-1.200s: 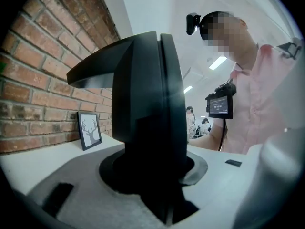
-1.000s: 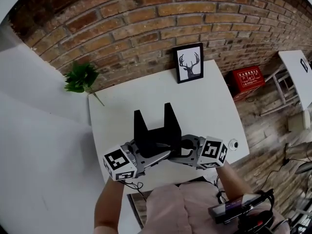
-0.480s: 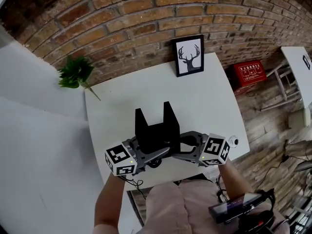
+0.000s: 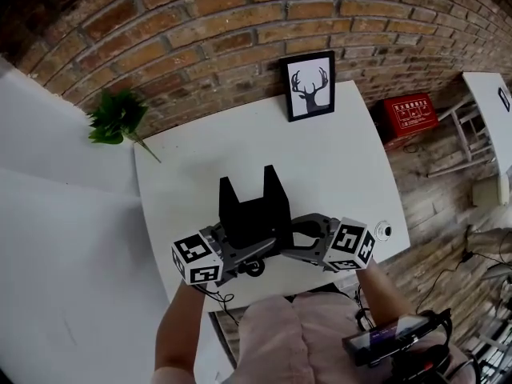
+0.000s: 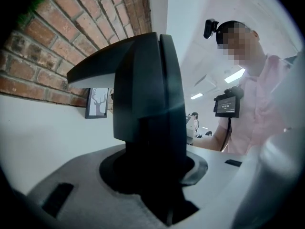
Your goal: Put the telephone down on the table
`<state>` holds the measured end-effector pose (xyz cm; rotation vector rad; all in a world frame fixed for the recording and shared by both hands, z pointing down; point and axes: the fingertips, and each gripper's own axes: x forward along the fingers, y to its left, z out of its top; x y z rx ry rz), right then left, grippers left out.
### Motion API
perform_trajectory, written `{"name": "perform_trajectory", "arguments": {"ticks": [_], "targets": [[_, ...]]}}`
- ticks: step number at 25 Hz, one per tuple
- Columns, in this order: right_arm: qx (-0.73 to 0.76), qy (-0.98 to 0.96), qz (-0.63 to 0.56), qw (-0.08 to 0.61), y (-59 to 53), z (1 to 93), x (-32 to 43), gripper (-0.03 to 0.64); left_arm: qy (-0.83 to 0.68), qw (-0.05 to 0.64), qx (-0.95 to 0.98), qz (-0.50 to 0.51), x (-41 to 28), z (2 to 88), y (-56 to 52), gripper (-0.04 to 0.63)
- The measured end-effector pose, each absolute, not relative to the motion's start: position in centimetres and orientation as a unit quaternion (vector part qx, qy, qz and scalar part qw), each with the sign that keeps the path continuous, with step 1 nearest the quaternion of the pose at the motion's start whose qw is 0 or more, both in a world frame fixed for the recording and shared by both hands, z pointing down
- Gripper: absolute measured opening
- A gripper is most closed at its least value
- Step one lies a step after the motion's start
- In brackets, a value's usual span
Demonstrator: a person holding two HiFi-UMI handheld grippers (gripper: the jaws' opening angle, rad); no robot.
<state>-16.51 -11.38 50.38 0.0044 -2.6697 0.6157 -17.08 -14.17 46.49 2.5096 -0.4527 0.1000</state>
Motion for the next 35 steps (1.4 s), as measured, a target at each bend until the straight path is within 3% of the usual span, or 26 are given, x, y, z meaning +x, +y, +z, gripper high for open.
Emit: {"name": "perform_trajectory", "arguments": {"ticks": [35], "targets": [[0.028,-0.921,0.287,0.263,-11.6,57.5,-17.3,0.206,-0.163,0.436,0.884,0.023,-18.5,55.1,-15.2,0.163]]}}
